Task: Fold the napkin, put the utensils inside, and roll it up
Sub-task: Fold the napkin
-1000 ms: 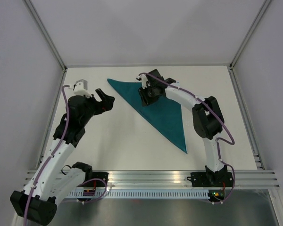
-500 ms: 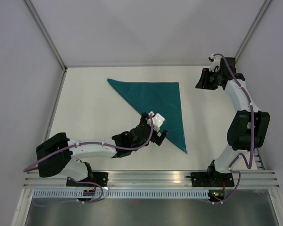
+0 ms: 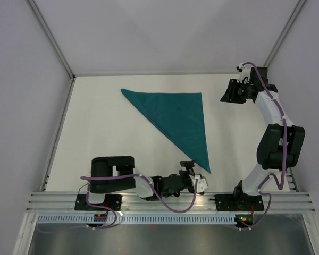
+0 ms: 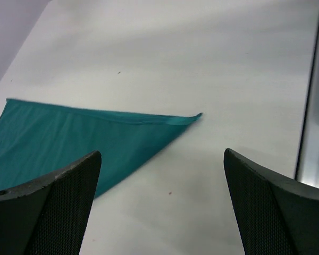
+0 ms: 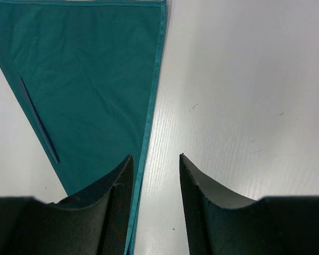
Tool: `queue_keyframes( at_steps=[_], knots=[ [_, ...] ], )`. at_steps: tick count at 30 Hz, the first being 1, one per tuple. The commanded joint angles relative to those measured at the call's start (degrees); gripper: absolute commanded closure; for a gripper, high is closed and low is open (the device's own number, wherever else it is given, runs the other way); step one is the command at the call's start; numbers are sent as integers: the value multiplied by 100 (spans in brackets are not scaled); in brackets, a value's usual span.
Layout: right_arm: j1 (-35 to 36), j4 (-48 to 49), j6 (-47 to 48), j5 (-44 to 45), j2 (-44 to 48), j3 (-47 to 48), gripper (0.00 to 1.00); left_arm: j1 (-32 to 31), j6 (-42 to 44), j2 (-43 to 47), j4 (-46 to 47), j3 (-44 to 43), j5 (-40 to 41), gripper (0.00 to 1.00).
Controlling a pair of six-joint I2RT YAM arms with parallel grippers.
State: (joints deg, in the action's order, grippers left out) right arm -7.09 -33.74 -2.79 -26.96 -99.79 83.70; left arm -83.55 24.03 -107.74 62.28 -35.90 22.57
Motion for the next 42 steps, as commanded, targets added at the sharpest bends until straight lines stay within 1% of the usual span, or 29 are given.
queue_keyframes(
  at_steps=[1, 4, 7, 10, 11, 13, 16, 17, 18, 20, 25, 28, 31, 32, 34, 35, 37, 39, 42],
  knots=[
    [-20, 122, -3, -143, 293, -56, 54, -223, 647, -466, 769, -487, -15, 0],
    [-29, 104, -3, -160, 311, -82, 55, -232, 629, -922, 627, -778, -86, 2],
    [-47, 113, 15, -195, 320, -100, 55, -232, 743, -1108, 531, -980, -51, 4],
    [-64, 139, 6, -213, 320, -100, 55, -215, 752, -1214, 320, -1112, -121, 9],
    [-64, 139, 6, -222, 328, -100, 55, -197, 682, -1231, 250, -1147, -147, 13],
    [-64, 139, -2, -231, 328, -100, 55, -153, 638, -1328, 162, -1200, -156, 16],
    [-73, 148, 6, -257, 328, -108, 56, -83, 533, -1416, 118, -1218, -191, 25],
    [-73, 139, 6, -266, 328, -108, 57, -57, 437, -1425, 57, -1226, -226, 30],
    [-73, 148, -2, -275, 337, -100, 57, -39, 392, -1434, -5, -1253, -296, 32],
    [-73, 148, -2, -283, 346, -117, 57, 23, 304, -1477, -84, -1279, -349, 36],
    [-73, 148, 6, -345, 372, -117, 58, 110, 260, -1609, -154, -1393, -428, 38],
    [-73, 157, -3, -328, 381, -126, 59, 137, 190, -1662, -365, -1516, -560, 46],
    [-73, 166, -2, -327, 372, -117, 59, 155, 172, -1680, -445, -1543, -596, 51],
    [-73, 166, 6, -336, 372, -117, 59, 155, 155, -1680, -515, -1569, -622, 55],
    [-73, 166, -3, -336, 372, -117, 59, 155, 119, -1653, -611, -1587, -657, 60],
    [-73, 174, 6, -336, 372, -117, 60, 155, 67, -1636, -664, -1622, -709, 68],
    [-73, 174, 15, -319, 381, -117, 60, 155, -3, -1583, -901, -1674, -745, 76],
    [-82, 183, 32, -292, 399, -126, 60, 155, -161, -1531, -1155, -1780, -815, 86],
    [-73, 174, 41, -275, 425, -126, 60, 155, -442, -1460, -1393, -1920, -903, 94]
  ],
)
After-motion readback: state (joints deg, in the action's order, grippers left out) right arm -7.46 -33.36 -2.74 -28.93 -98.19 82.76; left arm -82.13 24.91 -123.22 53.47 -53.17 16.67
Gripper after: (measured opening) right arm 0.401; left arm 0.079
